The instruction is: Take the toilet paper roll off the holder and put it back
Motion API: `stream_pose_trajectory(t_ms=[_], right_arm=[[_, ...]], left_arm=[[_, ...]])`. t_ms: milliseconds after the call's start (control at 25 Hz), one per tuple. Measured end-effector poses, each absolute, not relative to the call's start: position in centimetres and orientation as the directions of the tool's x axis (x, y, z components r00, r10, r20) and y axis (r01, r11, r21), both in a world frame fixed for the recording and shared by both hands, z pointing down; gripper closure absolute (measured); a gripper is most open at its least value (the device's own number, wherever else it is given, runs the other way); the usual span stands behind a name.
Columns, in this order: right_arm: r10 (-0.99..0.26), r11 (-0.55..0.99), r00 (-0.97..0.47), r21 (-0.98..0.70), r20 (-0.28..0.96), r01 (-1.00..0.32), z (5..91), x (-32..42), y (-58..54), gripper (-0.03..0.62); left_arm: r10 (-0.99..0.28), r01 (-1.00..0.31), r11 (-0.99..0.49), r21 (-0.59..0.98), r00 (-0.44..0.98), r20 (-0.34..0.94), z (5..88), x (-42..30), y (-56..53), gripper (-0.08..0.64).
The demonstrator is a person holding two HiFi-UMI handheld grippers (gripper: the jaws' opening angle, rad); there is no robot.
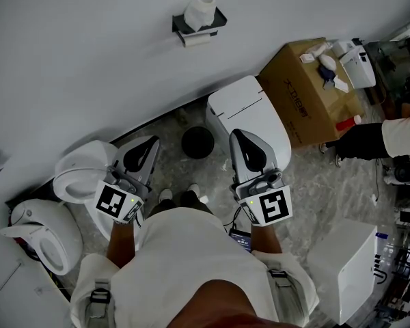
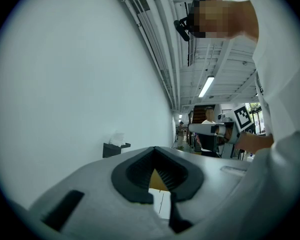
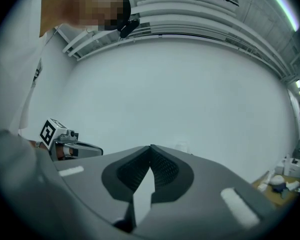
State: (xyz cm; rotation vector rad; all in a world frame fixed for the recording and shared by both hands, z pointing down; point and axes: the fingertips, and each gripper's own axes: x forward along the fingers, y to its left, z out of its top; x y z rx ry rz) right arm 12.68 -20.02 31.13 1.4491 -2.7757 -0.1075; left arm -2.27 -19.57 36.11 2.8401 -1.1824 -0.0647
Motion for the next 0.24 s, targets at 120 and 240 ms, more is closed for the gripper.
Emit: stream_pose_trajectory(t_ms=[120,240], right_arm=[[-0.823,0.566,-0.568,0.065,-0.021,-0.822,31.17,12.62,-20.02,0.595],[-0.826,0.561,-0.563,0.062,-0.021,-0.826,31.19,12.52,-19.89,0.595]], left_arm=[[-0.711,-0.708,-0.702,0.074,0.703,-0.018,35.93,-2.32,-19.54,0.561],[-0.711,-0.708,-0.702,0.075,0.703,-0.02,35.84,-2.37,-19.4,0.56]])
